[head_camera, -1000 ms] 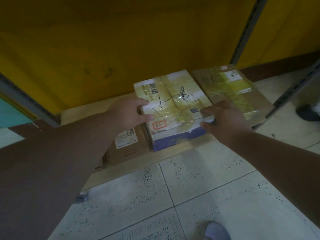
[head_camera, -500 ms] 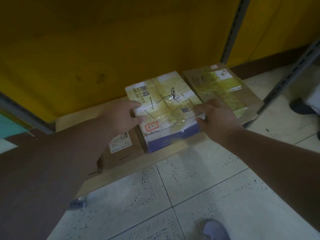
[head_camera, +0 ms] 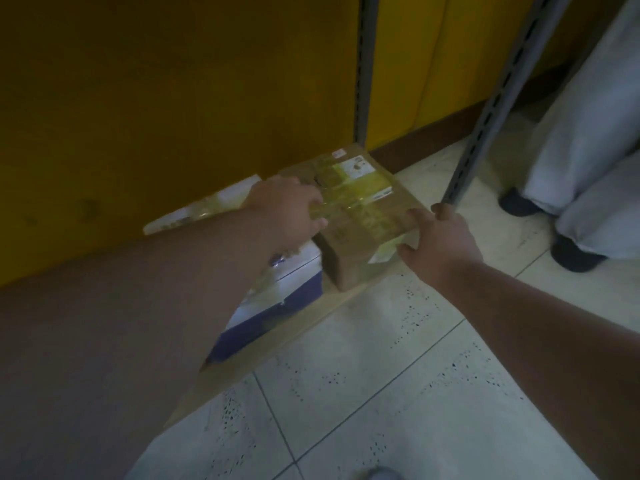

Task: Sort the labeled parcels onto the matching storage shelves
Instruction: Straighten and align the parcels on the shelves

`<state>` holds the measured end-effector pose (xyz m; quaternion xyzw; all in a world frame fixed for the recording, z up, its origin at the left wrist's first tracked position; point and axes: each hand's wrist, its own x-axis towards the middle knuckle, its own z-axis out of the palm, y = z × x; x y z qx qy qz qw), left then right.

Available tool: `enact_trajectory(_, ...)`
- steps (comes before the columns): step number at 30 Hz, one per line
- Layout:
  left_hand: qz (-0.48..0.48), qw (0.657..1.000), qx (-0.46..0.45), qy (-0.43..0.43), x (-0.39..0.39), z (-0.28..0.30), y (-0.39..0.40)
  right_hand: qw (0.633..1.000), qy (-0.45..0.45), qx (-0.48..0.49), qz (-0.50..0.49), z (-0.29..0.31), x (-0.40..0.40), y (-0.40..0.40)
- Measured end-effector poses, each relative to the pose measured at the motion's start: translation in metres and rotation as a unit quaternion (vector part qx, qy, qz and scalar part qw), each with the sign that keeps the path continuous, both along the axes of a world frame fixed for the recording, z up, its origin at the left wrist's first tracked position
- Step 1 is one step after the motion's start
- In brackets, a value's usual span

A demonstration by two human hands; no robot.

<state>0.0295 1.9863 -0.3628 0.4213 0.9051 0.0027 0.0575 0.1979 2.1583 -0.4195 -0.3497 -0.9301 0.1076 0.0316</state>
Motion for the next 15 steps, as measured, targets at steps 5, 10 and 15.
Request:
enact_trajectory(5, 0.049, 0.989, -0.133, -0.041, -0.006, -0.007, 0.055, 0.996, 0.018, -0.087, 0.001, -0.018, -0.016, 0.028)
enact_trajectory(10, 0.067, 0.976, -0.209, 0.007, -0.016, -0.021, 0.066, 0.993, 0.043, -0.105, 0.014, -0.024, -0.033, 0.034)
enact_trajectory(15, 0.078, 0.975, -0.208, 0.014, -0.025, -0.029, 0.063, 0.992, 0.042, -0.116, 0.021, -0.022, -0.042, 0.039)
